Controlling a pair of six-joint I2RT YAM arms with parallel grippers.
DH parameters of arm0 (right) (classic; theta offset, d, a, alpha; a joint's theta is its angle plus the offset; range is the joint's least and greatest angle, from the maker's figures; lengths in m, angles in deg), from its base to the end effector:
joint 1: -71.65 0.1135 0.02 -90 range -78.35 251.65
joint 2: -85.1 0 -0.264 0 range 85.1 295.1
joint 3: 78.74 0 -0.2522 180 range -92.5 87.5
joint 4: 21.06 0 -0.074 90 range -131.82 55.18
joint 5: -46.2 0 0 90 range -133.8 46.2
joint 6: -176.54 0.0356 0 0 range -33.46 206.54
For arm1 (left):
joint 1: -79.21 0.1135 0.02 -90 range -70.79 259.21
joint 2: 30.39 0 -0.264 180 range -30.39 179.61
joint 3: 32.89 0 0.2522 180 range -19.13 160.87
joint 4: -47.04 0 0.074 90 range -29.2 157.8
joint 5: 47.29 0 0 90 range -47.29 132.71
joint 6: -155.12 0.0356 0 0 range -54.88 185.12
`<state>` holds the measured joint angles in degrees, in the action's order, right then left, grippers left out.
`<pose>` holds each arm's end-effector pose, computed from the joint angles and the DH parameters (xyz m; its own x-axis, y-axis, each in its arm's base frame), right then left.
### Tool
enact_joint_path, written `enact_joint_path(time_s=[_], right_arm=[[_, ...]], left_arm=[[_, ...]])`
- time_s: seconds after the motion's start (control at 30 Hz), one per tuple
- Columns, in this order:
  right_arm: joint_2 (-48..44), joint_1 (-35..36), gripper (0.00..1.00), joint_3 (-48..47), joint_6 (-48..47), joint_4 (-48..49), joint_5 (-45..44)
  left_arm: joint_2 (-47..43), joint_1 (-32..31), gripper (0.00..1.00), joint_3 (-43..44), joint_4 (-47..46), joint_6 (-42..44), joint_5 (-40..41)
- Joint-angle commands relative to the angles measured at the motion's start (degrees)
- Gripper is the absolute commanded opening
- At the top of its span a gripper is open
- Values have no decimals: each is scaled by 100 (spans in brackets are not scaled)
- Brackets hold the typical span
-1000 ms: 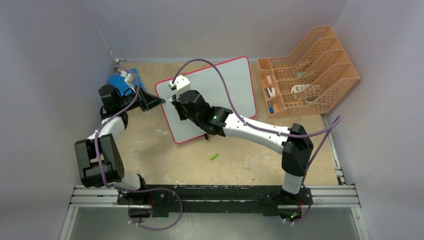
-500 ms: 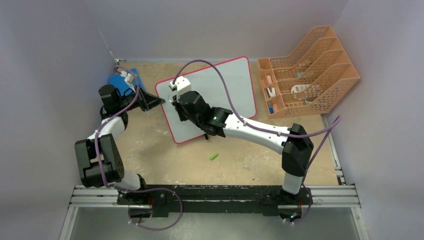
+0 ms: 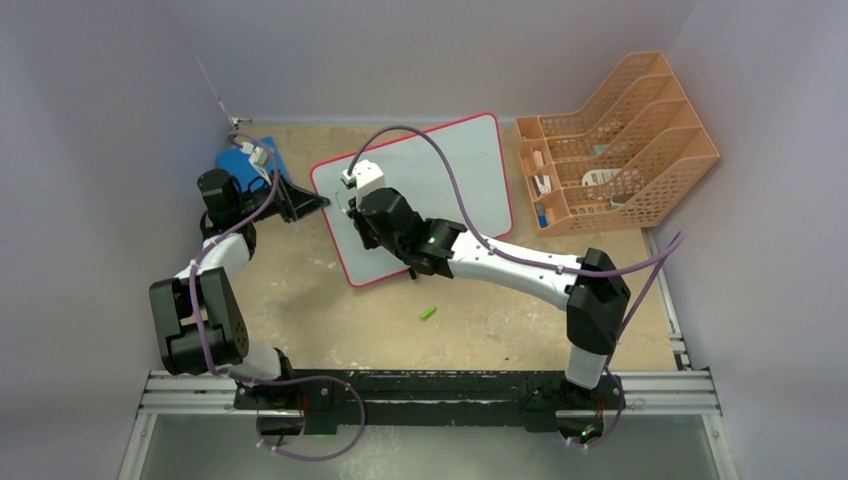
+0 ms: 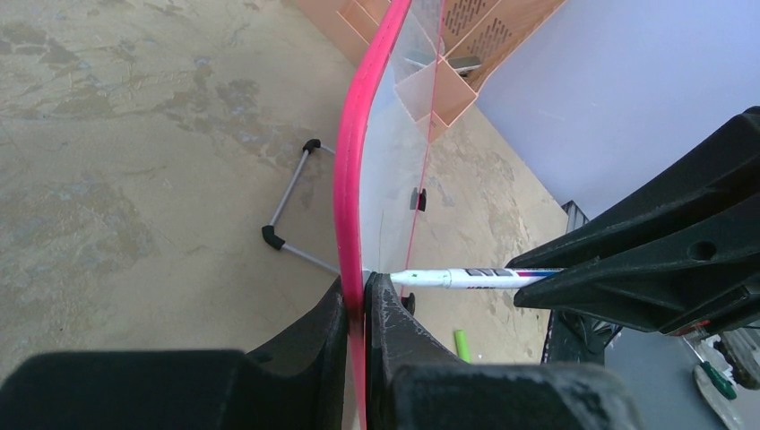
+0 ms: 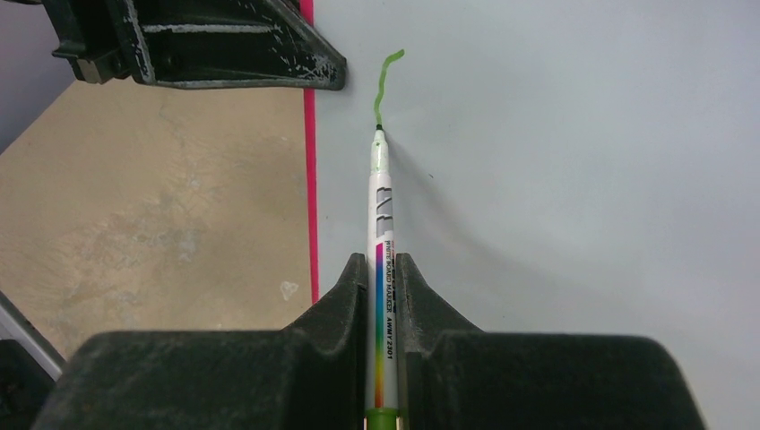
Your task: Write a sentence on the whiteboard
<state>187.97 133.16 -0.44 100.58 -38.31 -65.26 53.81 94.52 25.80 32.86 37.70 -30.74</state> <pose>0.2178 0.3740 0.3319 -0.3045 -0.0877 -0.9485 -0.5963 0.7940 0.1180 0.3017 0.0472 0.2510 -0.5510 -0.2869 -0.7836 0.6507 0.4403 -0.6187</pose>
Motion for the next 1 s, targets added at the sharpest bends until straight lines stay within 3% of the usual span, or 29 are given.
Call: enact_joint_path(time_s=[0.0,0.7,0.97], right_arm=[[-288,-13,0,116,102,-125,-44],[-434,89,0,310,207,-192,-42],[-825,106,0,464,33,322,-116]], left_arm=[[-91,-94,0,173,-57,132,-108],[-88,-112,0,166,-48,132,-110],[-88,-116,0,166,-45,140,-108]])
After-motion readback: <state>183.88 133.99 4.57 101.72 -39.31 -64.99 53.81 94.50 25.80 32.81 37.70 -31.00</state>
